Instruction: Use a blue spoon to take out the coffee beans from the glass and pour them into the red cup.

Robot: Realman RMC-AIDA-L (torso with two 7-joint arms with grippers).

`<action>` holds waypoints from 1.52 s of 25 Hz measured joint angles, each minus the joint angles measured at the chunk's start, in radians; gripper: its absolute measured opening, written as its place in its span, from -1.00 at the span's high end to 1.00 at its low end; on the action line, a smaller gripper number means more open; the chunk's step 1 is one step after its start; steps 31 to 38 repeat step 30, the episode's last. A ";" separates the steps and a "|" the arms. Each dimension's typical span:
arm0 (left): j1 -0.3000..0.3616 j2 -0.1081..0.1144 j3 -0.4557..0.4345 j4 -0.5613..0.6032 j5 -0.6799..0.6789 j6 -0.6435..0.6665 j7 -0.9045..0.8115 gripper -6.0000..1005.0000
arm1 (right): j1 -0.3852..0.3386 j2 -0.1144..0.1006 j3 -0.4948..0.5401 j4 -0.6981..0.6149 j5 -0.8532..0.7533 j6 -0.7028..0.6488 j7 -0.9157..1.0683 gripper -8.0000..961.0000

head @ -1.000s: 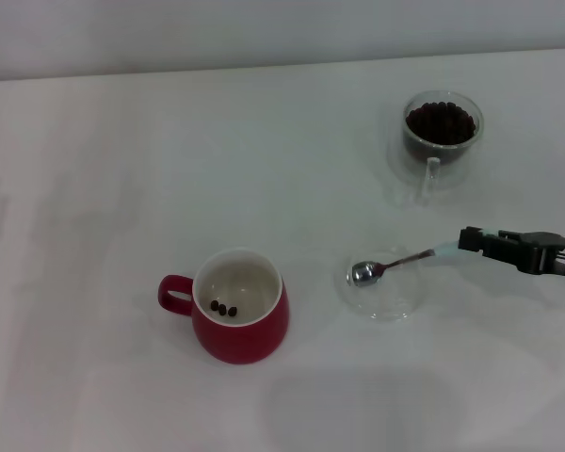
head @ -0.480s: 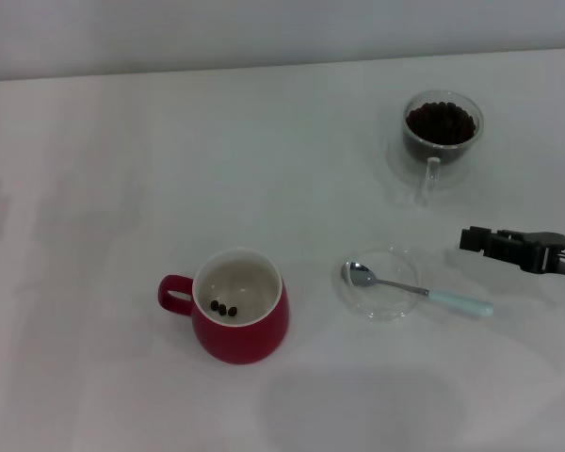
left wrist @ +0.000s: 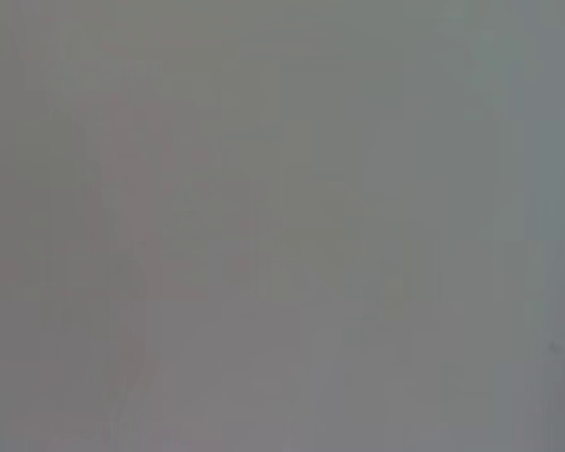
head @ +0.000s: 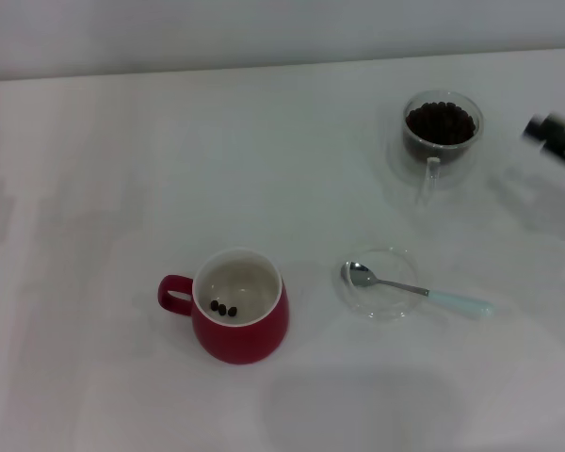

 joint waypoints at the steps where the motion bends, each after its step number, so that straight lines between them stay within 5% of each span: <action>1: 0.001 0.000 0.000 0.001 0.000 -0.001 0.001 -0.57 | 0.002 0.010 0.044 0.002 0.025 -0.005 -0.058 0.15; 6: 0.006 0.001 0.003 0.002 0.001 -0.014 0.001 -0.57 | 0.018 0.020 0.095 0.069 0.210 0.034 -0.322 0.10; 17: 0.029 -0.002 0.003 0.018 0.003 -0.079 -0.003 -0.57 | 0.067 0.028 0.098 0.328 0.597 0.094 -1.027 -0.73; 38: 0.050 -0.003 0.006 0.077 0.008 -0.090 0.012 -0.58 | 0.088 0.031 0.102 0.402 0.685 0.109 -1.108 -0.82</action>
